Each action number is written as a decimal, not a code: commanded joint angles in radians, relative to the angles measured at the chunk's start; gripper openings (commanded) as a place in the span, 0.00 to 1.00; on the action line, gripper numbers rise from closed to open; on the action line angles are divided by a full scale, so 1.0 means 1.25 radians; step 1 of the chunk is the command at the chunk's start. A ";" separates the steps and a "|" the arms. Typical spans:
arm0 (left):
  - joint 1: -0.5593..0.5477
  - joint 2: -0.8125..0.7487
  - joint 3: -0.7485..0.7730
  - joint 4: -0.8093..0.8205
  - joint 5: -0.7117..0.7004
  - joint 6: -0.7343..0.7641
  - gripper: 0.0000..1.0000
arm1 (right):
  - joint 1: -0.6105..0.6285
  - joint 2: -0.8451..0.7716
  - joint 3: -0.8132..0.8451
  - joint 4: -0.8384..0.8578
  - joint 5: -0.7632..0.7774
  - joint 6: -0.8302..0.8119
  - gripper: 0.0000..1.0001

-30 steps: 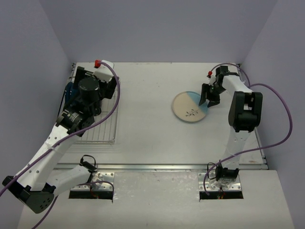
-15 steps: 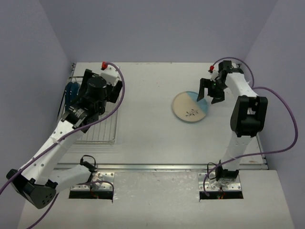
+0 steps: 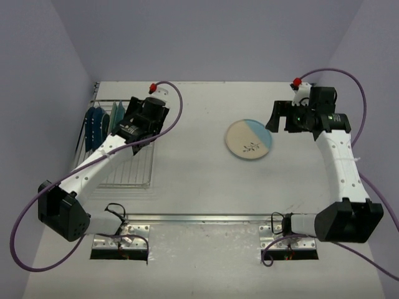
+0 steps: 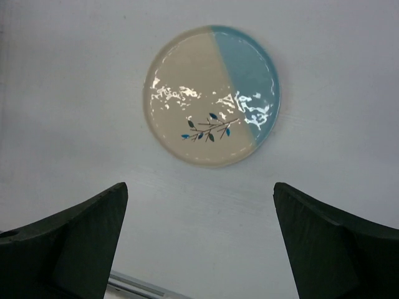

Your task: Unload the plates from the dish rack

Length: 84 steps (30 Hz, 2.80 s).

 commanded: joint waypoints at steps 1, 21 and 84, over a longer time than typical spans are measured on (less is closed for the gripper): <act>0.039 0.029 0.022 0.038 -0.041 -0.050 0.73 | 0.000 -0.097 -0.116 0.050 0.022 -0.028 0.99; 0.183 0.225 0.039 0.057 0.162 -0.112 0.48 | 0.000 -0.163 -0.229 0.045 -0.016 0.010 0.99; -0.659 -0.129 -0.427 0.985 -0.023 1.141 0.00 | 0.089 0.112 -0.151 0.176 -0.662 0.303 0.99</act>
